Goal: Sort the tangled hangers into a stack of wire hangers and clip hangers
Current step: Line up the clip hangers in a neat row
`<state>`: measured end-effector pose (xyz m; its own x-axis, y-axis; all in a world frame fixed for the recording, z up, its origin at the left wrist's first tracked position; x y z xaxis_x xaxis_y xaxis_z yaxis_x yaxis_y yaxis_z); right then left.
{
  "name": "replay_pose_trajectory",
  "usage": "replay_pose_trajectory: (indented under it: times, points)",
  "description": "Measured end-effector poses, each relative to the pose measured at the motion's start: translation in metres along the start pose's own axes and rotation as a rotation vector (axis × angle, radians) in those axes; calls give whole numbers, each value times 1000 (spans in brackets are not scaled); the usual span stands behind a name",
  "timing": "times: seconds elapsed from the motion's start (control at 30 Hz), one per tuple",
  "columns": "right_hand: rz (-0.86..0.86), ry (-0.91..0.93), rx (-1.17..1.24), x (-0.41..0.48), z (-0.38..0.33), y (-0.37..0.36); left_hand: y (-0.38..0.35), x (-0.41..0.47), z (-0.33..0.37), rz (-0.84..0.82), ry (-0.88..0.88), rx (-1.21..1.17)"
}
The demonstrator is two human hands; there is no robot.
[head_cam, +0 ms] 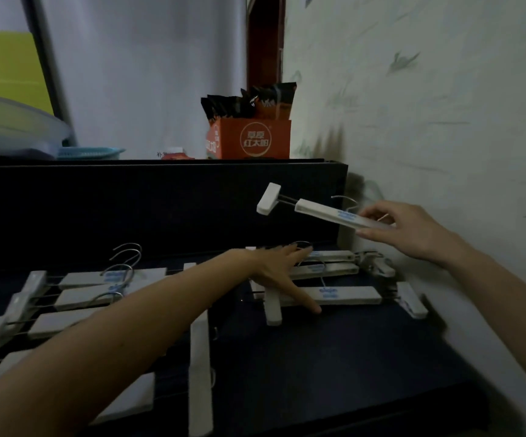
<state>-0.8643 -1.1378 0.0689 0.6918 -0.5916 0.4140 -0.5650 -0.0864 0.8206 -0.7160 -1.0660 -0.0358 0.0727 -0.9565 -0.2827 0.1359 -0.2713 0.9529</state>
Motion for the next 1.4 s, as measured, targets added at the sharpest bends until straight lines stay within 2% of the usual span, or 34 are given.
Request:
replay_pose_trajectory:
  times: [0.23, 0.57, 0.93, 1.1, 1.17, 1.23, 1.3, 1.4]
  points:
    - [-71, 114, 30, 20, 3, -16, -17, -14, 9, -75, 15, 85]
    - [-389, 192, -63, 44, -11, -81, -36, -68, 57, -96, -55, 101]
    - [-473, 234, -20, 52, -11, -128, -47, -86, 74, -113, -92, 67]
    - [-526, 256, -154, 48, -16, -140, -47, -86, 74, -92, -86, 68]
    - [-511, 272, -255, 47, -21, -130, -47, -87, 73, -74, -84, 56]
    - [-424, 289, -299, 44, -29, -101, -43, -88, 72, -41, -72, 21]
    - [-360, 268, -210, 29, -38, -65, -33, -88, 71, 26, -66, -42]
    - [-426, 262, -55, -19, -51, -29, -17, -79, 62, 167, -43, -130]
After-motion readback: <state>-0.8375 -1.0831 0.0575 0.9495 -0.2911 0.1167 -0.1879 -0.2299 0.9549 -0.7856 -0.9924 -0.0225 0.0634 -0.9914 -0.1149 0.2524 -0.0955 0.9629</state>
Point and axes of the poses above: each hand's wrist, its own x-axis towards the middle knuckle, its own y-axis out of the back of the hand, z = x × y, the point moved 9 cm from there along x, towards the middle knuckle, and after that the axes turned 3 degrees about y, right-handed, at the moved point
